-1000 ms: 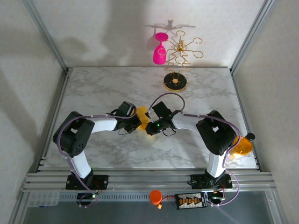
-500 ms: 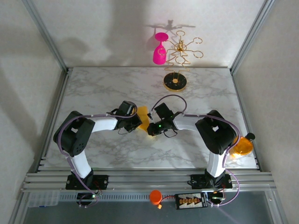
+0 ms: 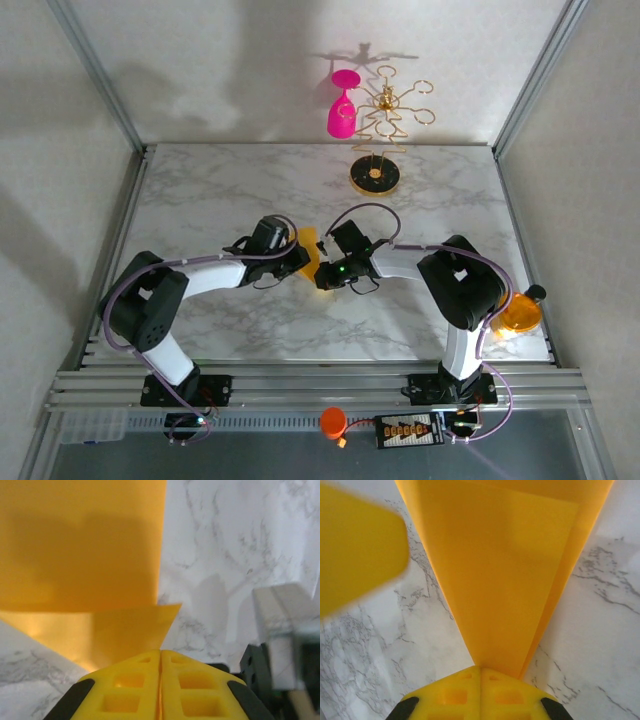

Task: Fold a paper plane with a square sheet of paper (pick it up from the middle)
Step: Third fold the triangle at the center of the table.

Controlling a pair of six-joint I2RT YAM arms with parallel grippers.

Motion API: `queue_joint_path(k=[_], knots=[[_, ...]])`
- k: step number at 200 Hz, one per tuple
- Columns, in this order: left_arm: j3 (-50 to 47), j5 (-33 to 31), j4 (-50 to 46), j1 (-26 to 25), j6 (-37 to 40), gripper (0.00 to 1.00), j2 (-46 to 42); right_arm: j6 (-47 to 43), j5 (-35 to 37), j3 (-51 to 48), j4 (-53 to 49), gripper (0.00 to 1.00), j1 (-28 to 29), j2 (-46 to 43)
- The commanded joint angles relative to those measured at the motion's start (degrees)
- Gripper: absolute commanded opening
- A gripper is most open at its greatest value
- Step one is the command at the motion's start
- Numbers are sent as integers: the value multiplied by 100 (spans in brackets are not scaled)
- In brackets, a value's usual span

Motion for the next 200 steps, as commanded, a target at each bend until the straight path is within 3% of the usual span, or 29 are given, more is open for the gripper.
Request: queue_joint_path(k=[1,110,200], knots=[[-27,74,118,-143,189,8,154,51,326,-45,-536,1,-49,343],[275,-519,-497,-13,589,7,709,-57,569,-94,-875,2,-47,404],[157,-593,-924,1007,1383,8,781,-93,865,-232,-1116,2,-49,453]])
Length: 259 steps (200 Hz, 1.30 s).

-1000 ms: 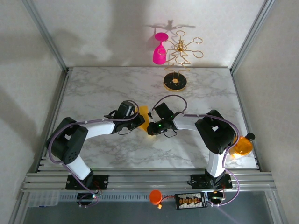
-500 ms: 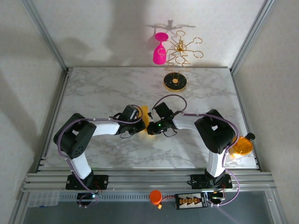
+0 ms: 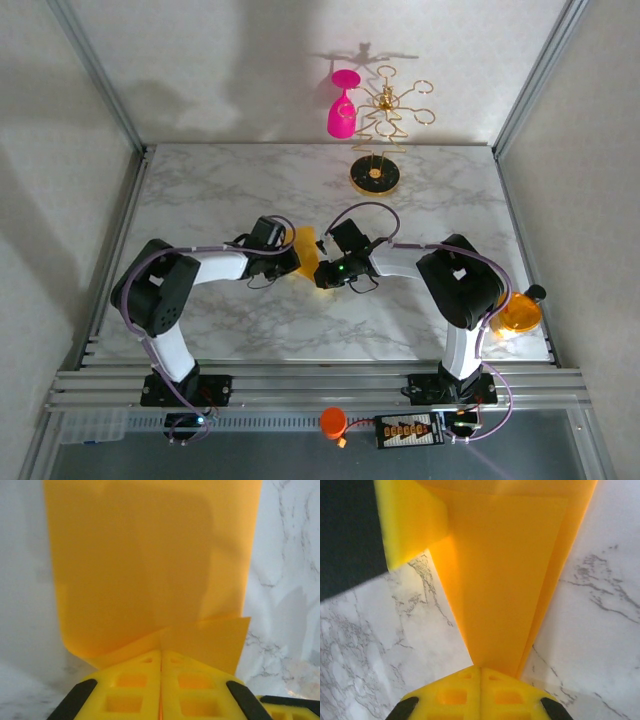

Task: Fold a paper plane with a square sheet of paper (pick it up from the middle)
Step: Third fold the triangle at the center of the table.

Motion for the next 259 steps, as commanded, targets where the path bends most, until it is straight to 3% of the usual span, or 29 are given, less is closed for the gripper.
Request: queue_joint_path(k=[1,55,86,116,162,203,259], knots=[[-83,-490,-444,489,423,8,162,-89,789,-315,-995,2,-33,398],[-32,-550,-652,1023,675,8,-311,13,685,-346,-866,2,-34,348],[28,-279,-577,922,339,9,-915,39,593,-288,-811,2,-34,306],[-196,-172,-198,519,-135,9,-1175,57,529,-253,-807,2,-33,306],[54,-3,139,-34,-384,8,-429,43,476,-269,-790,2,-32,295],[268,-702,-166,-40,-421,4,53,69,408,-272,-697,3,-39,221],[76,-790,-222,-39,-457,1,213,9,-362,13,40,6,-41,-257]])
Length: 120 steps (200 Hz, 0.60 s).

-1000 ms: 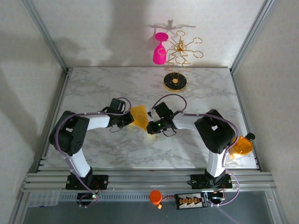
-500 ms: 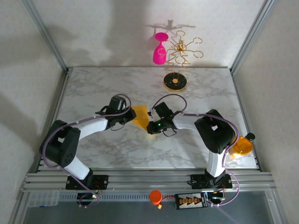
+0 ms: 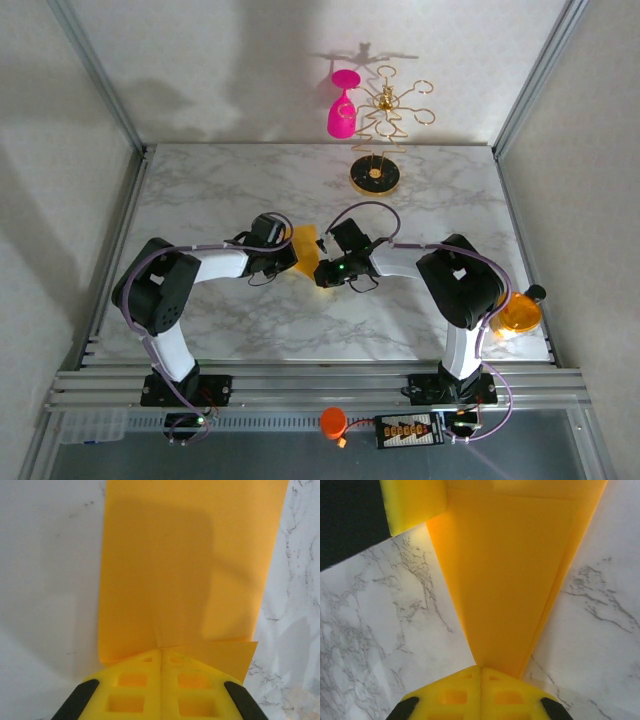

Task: Fold a paper plane with a square sheet of paper (pick it up from the middle)
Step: Third fold the triangle at the center of the table.

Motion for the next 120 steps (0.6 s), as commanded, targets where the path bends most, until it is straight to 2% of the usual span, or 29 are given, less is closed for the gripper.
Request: queue_joint_path(k=[1,41,120], knots=[[-38,-349,-210,15,-51,1,158,-16,-284,36,-94,7,-28,-243],[-65,-305,-241,6,-12,0,184,10,-397,635,155,9,-28,-41],[23,-352,-550,6,-79,0,370,-221,-230,1031,-231,1,-28,729]])
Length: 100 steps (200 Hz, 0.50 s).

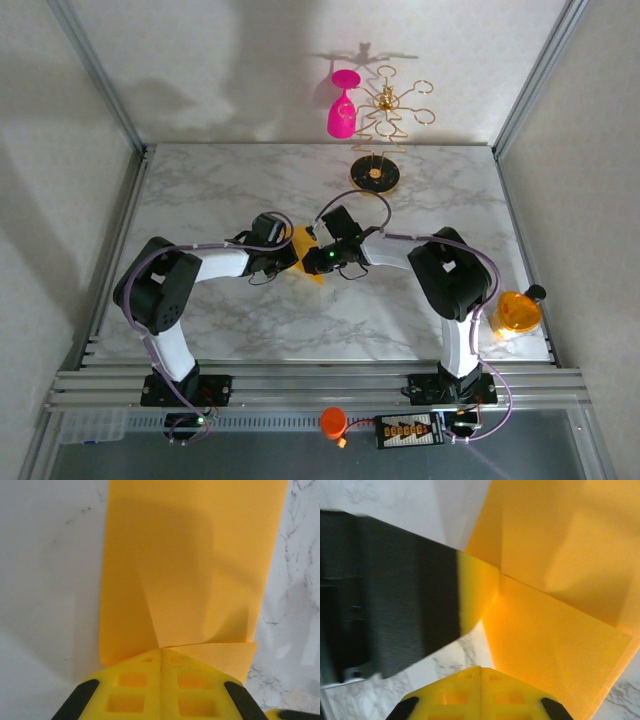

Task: Fold a paper plane with a square sheet of paper (pick it up from the middle)
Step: Third fold the triangle at the center of the table.

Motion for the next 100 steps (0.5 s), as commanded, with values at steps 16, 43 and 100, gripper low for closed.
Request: queue_joint_path(k=[16,43,100], knots=[[-35,-446,-668,6,-98,0,329,-172,73,118,-292,1,-24,235],[36,-776,-1075,6,-68,0,462,-251,176,-152,-340,0,-24,131],[10,-1148,-1410,15,68,0,635,-377,-12,-1168,-324,1,-216,-645]])
